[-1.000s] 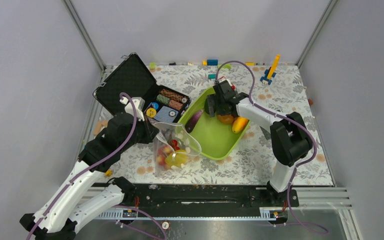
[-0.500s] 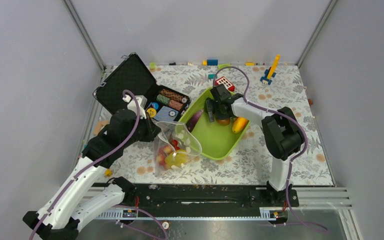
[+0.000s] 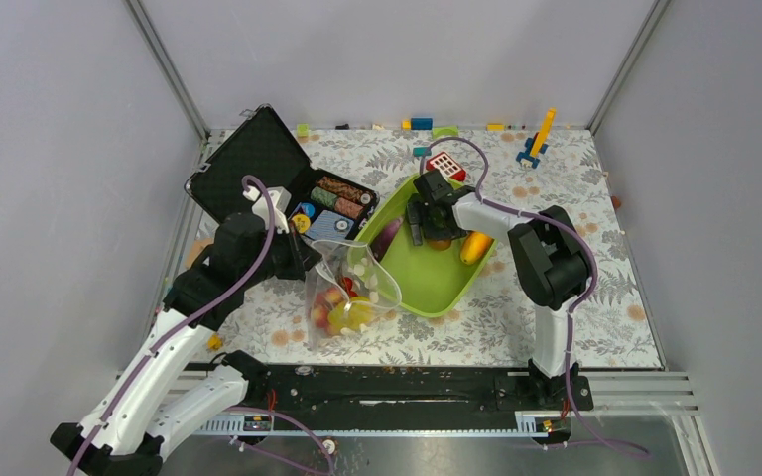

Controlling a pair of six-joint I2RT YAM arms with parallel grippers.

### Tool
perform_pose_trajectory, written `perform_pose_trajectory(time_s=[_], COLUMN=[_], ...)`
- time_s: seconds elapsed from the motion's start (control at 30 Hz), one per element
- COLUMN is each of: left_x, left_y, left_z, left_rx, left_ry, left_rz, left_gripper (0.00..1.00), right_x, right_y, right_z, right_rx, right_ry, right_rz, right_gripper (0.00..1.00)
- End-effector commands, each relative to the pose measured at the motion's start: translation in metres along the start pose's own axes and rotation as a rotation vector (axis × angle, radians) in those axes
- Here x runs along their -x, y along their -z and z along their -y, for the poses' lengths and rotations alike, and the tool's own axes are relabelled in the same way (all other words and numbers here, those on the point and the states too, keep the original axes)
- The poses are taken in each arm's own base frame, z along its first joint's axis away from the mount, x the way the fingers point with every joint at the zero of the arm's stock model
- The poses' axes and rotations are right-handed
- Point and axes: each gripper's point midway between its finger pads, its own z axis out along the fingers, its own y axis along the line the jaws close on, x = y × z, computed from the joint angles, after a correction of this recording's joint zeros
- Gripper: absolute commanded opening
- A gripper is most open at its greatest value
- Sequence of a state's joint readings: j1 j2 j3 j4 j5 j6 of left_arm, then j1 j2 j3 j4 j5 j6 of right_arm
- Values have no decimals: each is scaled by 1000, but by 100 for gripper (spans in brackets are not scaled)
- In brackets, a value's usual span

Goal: Place the food in the zip-top bag and seal the zipper
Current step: Pick up the fake vegetable from the bin.

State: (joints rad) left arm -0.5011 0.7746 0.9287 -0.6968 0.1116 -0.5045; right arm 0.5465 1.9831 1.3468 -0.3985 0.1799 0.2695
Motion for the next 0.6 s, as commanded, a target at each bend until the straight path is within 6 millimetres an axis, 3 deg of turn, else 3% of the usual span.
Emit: perform_pose_trajectory(time_s=[0.0, 0.17, 0.33, 0.47, 0.57], left_x=[10, 11, 11, 11, 13], left_y=[-1, -1, -1, -2, -1], left_z=[10, 11, 12, 13, 12], left_rx=[-60, -73, -85, -93, -93], left_ry=[-7, -1, 2, 7, 7], left_rz=[36, 38, 36, 31, 40], left_gripper=[0, 0, 0, 0, 0], right_x=[8, 10, 12, 15, 20], right_y=[-3, -1, 9, 24, 47], right_z=[-7, -9, -11, -17, -24], right_rx=[26, 47, 75, 128, 198], right_ry=[-26, -19, -20, -16, -8], right_rz=[5, 24, 52, 88, 122], right_gripper=[84, 70, 38, 31, 29])
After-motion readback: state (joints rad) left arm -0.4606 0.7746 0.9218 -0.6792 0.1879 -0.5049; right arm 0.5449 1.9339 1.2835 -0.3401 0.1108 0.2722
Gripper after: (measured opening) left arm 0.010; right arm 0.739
